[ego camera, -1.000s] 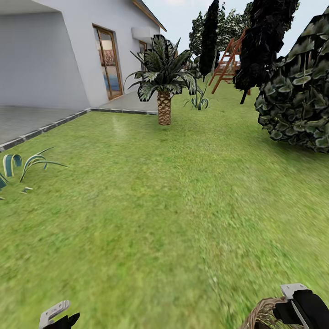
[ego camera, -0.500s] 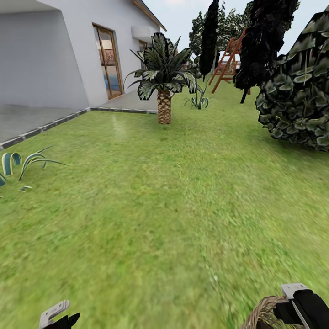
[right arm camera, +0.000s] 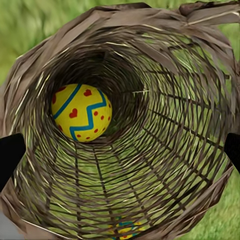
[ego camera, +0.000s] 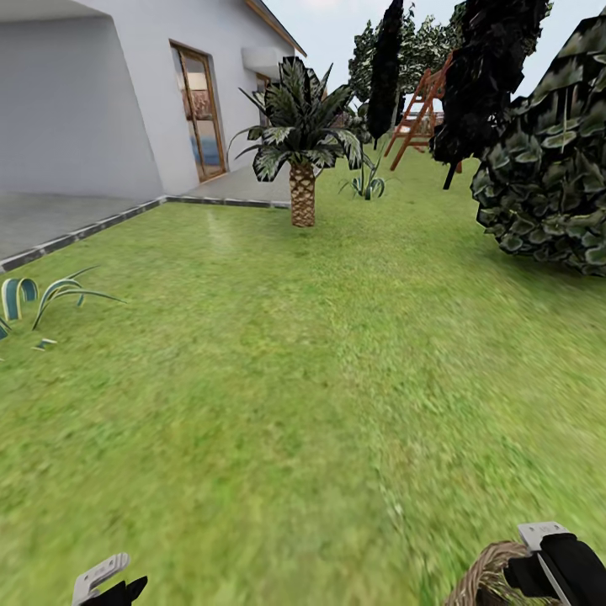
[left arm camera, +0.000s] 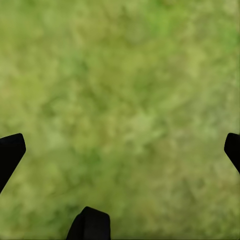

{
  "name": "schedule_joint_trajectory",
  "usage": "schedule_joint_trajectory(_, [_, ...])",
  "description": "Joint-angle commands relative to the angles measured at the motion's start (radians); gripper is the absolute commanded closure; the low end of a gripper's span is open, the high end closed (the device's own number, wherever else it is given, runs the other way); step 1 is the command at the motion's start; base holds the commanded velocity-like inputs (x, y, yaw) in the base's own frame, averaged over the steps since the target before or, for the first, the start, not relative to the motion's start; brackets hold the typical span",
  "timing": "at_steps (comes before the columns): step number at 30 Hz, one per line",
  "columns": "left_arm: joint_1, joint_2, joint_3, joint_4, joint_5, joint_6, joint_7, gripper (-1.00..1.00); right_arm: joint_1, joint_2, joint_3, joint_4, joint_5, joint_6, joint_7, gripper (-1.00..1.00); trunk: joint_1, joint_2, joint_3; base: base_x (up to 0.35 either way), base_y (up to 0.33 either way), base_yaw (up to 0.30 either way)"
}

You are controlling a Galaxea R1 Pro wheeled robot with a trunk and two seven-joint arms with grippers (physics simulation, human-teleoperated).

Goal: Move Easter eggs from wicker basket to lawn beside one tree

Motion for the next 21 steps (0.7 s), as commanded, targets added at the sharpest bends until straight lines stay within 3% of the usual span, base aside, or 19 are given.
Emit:
schedule_joint_trajectory(1, [0.0,0.0,0.003,-0.001,0.006,0.008,-0.003,-1.0,0.0,0.0,-0.001,-0.001,0.011,0.004,0.01,-1.0,0.004,-0.008,-0.004,0.0,0.0,0.0])
schedule_joint_trajectory(17, [0.0,0.002,0.003,-0.007,0.006,0.008,-0.004,-1.0,0.0,0.0,0.0,-0.001,0.011,0.004,0.01,-1.0,0.065,-0.12,-0.054,0.0,0.0,0.0])
schedule_joint_trajectory(19, [0.0,0.006,0.005,-0.045,0.006,0.011,-0.002,-1.0,0.0,0.0,-0.001,-0.001,0.011,0.004,0.01,-1.0,0.073,-0.134,-0.06,0.0,0.0,0.0])
schedule_joint_trajectory(21, [0.0,0.01,0.009,-0.142,0.005,0.018,0.001,-1.0,0.0,0.001,0.0,-0.001,0.011,0.004,0.011,-1.0,0.081,-0.148,-0.067,0.0,0.0,0.0])
